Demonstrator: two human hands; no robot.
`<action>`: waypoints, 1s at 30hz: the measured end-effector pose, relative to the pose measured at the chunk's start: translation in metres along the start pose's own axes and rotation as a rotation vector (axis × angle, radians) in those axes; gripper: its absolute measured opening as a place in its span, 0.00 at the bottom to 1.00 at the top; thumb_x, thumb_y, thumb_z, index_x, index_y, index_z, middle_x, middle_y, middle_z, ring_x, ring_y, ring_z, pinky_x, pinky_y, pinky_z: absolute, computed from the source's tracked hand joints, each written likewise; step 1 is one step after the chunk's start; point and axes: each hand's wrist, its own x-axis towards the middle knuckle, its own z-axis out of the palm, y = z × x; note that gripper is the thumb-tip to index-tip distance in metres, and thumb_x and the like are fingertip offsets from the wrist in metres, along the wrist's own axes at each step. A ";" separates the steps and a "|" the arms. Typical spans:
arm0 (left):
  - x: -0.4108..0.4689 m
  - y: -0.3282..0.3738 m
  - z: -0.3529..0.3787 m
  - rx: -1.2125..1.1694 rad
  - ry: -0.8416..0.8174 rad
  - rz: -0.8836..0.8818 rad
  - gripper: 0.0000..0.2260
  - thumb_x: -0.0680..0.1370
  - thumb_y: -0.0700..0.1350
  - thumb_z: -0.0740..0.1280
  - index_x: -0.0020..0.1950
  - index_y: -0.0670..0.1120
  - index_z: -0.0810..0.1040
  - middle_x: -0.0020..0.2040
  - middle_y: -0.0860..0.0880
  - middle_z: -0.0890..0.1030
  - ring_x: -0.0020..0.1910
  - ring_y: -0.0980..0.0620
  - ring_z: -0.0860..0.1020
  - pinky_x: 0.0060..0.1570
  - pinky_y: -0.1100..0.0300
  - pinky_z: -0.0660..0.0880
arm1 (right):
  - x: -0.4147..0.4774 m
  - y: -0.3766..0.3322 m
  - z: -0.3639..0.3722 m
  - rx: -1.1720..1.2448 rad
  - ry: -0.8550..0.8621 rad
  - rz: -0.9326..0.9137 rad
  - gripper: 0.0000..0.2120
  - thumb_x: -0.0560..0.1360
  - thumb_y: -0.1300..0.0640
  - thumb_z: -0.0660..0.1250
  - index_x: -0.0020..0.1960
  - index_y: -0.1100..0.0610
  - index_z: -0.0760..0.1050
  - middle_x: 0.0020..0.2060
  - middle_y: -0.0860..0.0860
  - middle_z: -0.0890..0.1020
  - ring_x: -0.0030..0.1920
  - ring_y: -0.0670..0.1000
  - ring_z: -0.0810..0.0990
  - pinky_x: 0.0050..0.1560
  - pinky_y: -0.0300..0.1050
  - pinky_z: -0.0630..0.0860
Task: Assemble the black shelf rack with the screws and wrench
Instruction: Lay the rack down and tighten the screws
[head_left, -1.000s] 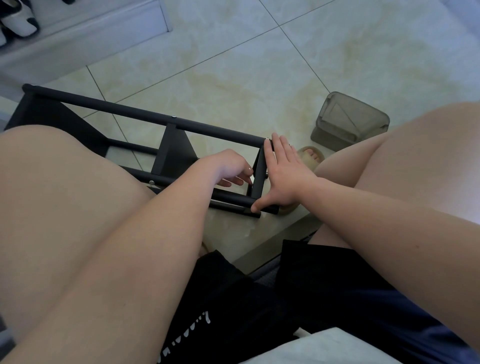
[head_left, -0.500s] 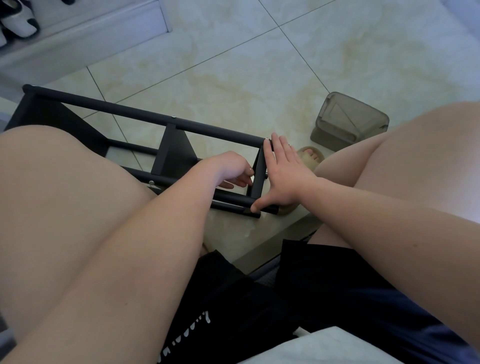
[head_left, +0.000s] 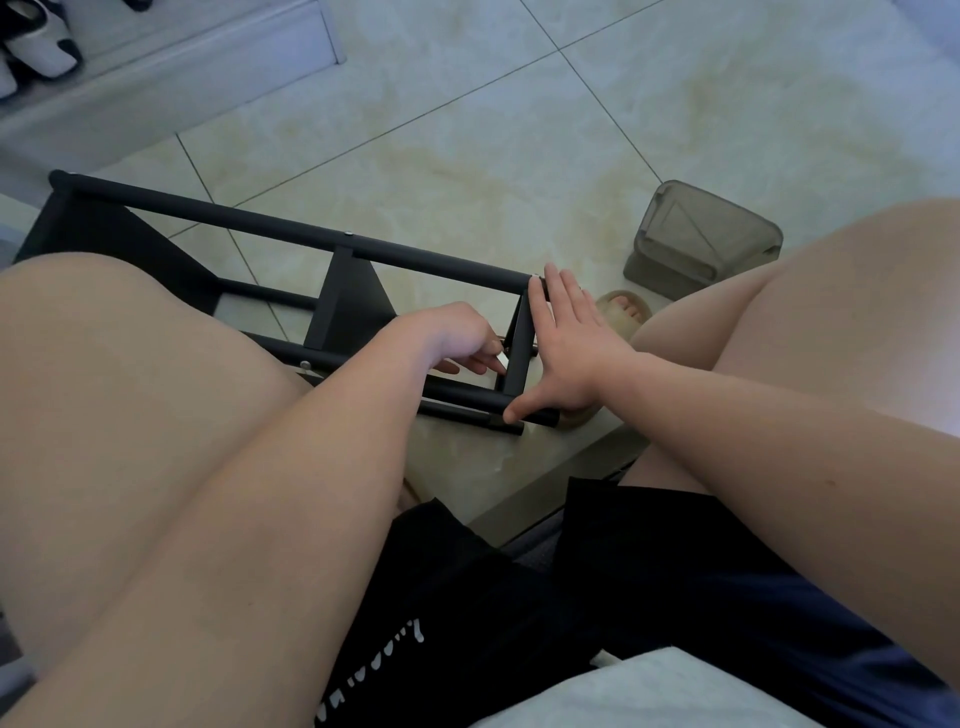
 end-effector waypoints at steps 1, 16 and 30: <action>0.000 -0.001 -0.001 -0.001 -0.006 -0.001 0.07 0.83 0.43 0.60 0.49 0.49 0.76 0.38 0.58 0.86 0.44 0.58 0.81 0.49 0.57 0.73 | 0.000 0.000 0.000 0.000 0.000 0.001 0.79 0.54 0.18 0.69 0.79 0.59 0.26 0.78 0.59 0.28 0.78 0.58 0.27 0.77 0.53 0.33; -0.007 -0.008 -0.010 0.207 -0.044 0.056 0.07 0.83 0.41 0.63 0.47 0.49 0.78 0.40 0.57 0.86 0.43 0.59 0.79 0.49 0.59 0.72 | 0.002 0.000 -0.001 -0.009 -0.008 0.004 0.79 0.54 0.18 0.69 0.79 0.60 0.26 0.78 0.60 0.28 0.78 0.59 0.27 0.78 0.54 0.34; -0.004 -0.014 -0.012 0.478 -0.045 0.109 0.03 0.80 0.43 0.68 0.49 0.51 0.81 0.43 0.55 0.79 0.50 0.51 0.75 0.55 0.57 0.69 | 0.002 0.000 0.000 -0.004 0.002 0.004 0.79 0.54 0.18 0.69 0.79 0.60 0.27 0.78 0.60 0.28 0.79 0.59 0.28 0.79 0.54 0.34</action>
